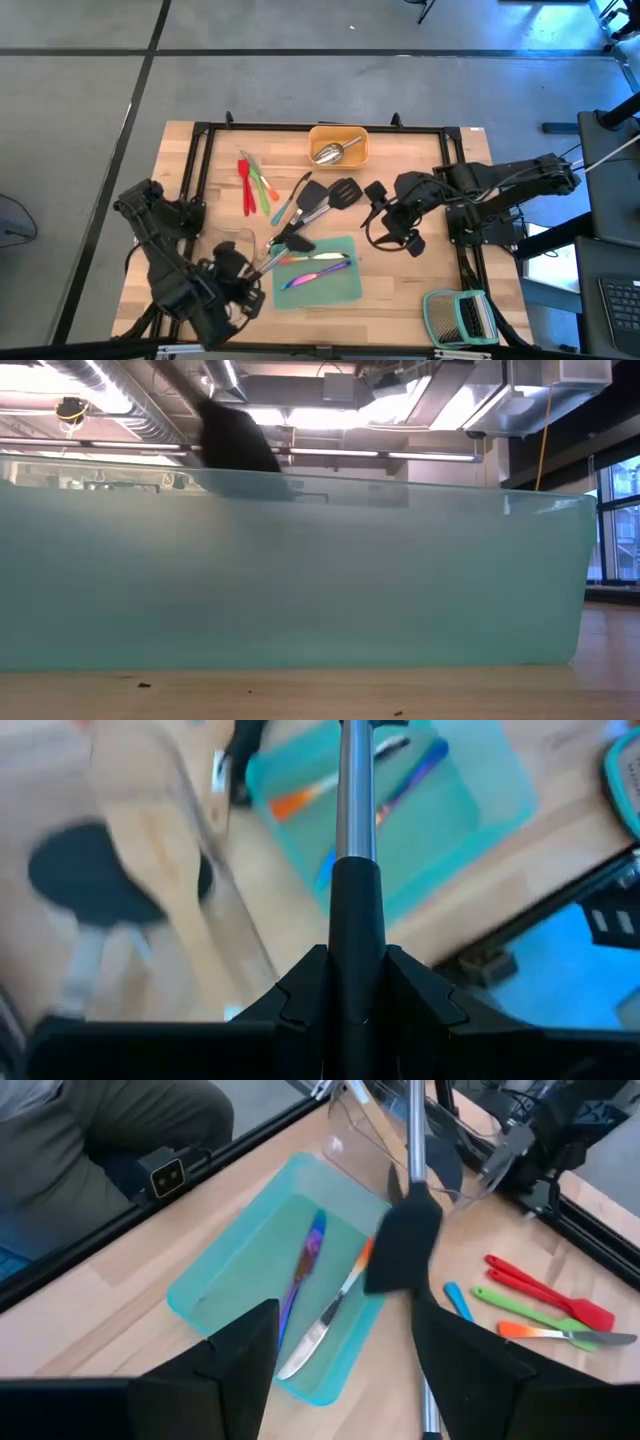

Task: Pick & Place Kitchen Items
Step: Put the black spatula into the transparent bin

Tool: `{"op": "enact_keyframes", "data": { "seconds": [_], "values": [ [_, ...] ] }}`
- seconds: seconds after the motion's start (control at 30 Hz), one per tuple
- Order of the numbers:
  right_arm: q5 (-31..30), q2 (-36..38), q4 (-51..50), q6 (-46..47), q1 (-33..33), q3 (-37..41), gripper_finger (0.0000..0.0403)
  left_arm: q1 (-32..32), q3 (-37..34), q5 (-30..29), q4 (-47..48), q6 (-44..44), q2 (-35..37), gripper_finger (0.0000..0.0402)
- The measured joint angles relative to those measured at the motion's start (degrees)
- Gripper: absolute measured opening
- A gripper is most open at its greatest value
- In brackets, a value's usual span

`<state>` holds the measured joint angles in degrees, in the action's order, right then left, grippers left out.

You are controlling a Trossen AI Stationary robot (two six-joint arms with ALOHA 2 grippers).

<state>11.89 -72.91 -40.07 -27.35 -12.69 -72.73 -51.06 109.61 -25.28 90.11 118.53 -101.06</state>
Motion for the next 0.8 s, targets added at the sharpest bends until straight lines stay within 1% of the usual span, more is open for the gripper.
{"op": "enact_keyframes", "data": {
  "seconds": [0.1, 0.27, 0.33, 0.4, 0.47, 0.63, 0.8],
  "values": [
    [0.17, -0.61, 0.28, 0.91, 0.00, 0.00, 0.0232, -2.74, 3.13, 0.03, -0.02, 3.28, 0.46, 0.0070],
    [0.18, -1.24, 0.69, 2.95, -0.15, 0.04, 0.0232, -6.92, 9.67, -2.96, -0.26, 5.10, 0.72, 0.0070],
    [0.19, -1.54, 0.67, 4.04, -0.50, 0.02, 0.0232, -7.87, 10.94, -1.95, -0.06, 5.70, 0.77, 0.0070],
    [0.15, -1.74, 0.25, 4.92, -0.95, 0.23, 0.0232, -8.76, 12.20, 0.47, -0.04, 6.66, 0.72, 0.0070],
    [0.19, -1.67, 2.12, 5.69, -1.45, 1.24, 0.0232, -9.50, 13.79, 2.21, -0.05, 6.78, 0.73, 0.0070],
    [0.24, -1.70, 6.27, 7.46, -1.73, 3.23, 0.0232, -10.27, 17.36, 2.16, -0.09, 6.26, 1.05, 0.0070],
    [0.19, -1.71, 6.06, 8.89, -1.95, 4.01, 0.0232, -9.91, 18.40, 2.72, 0.02, 5.31, 2.40, 0.0070]
  ]
}}
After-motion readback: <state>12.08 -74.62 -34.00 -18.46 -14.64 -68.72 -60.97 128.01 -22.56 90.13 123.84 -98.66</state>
